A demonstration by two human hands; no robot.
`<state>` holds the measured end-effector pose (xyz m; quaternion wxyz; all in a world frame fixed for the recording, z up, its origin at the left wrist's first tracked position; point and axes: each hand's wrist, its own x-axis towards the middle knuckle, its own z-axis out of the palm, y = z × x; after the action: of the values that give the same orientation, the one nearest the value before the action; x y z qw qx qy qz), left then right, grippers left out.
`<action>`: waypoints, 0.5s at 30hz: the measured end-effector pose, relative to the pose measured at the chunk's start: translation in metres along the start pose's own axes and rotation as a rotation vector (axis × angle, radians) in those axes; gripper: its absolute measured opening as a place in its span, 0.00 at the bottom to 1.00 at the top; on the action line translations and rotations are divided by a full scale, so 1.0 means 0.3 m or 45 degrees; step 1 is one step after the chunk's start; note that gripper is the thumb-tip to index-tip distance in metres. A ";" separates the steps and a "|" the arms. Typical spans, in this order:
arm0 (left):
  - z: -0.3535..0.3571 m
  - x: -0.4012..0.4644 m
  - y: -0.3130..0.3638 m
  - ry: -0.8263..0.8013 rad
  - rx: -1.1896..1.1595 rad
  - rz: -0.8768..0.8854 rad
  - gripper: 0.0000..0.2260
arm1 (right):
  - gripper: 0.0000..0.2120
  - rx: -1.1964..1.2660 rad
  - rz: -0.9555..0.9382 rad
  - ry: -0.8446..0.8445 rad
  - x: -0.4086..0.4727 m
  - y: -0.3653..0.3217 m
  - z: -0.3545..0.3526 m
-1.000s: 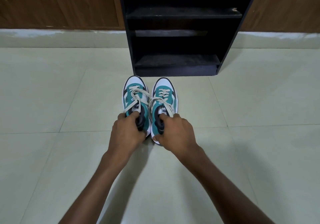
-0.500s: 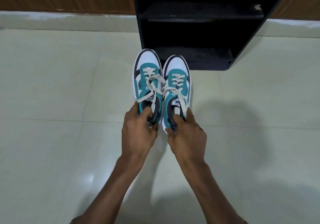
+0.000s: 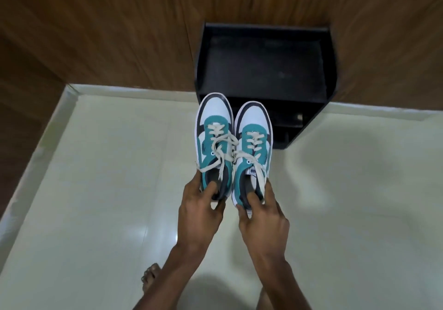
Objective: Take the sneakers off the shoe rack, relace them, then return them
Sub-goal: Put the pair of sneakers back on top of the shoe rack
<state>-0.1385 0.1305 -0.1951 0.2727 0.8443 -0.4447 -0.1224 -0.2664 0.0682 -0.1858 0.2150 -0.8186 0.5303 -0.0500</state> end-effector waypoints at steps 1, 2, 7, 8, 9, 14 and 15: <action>-0.033 0.027 0.039 0.005 0.006 -0.007 0.15 | 0.27 -0.018 -0.002 -0.007 0.021 -0.007 -0.056; -0.050 0.045 0.062 -0.004 0.015 -0.013 0.14 | 0.28 -0.031 0.000 -0.016 0.036 -0.015 -0.085; -0.104 0.224 0.135 -0.009 0.019 -0.033 0.13 | 0.29 -0.082 -0.015 -0.033 0.201 -0.061 -0.180; -0.103 0.269 0.135 -0.013 0.018 -0.047 0.13 | 0.29 -0.092 -0.009 -0.020 0.244 -0.070 -0.180; -0.102 0.327 0.128 -0.020 0.004 -0.060 0.13 | 0.30 -0.105 -0.008 -0.016 0.302 -0.081 -0.178; -0.094 0.609 0.091 -0.067 -0.037 -0.055 0.16 | 0.31 -0.151 0.017 0.017 0.563 -0.144 -0.167; -0.089 0.658 0.088 -0.072 -0.043 -0.059 0.17 | 0.31 -0.149 0.032 0.024 0.608 -0.153 -0.161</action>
<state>-0.0312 -0.0336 -0.1510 0.2712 0.8460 -0.4303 -0.1599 -0.1636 -0.0927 -0.1503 0.1623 -0.8226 0.5445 -0.0238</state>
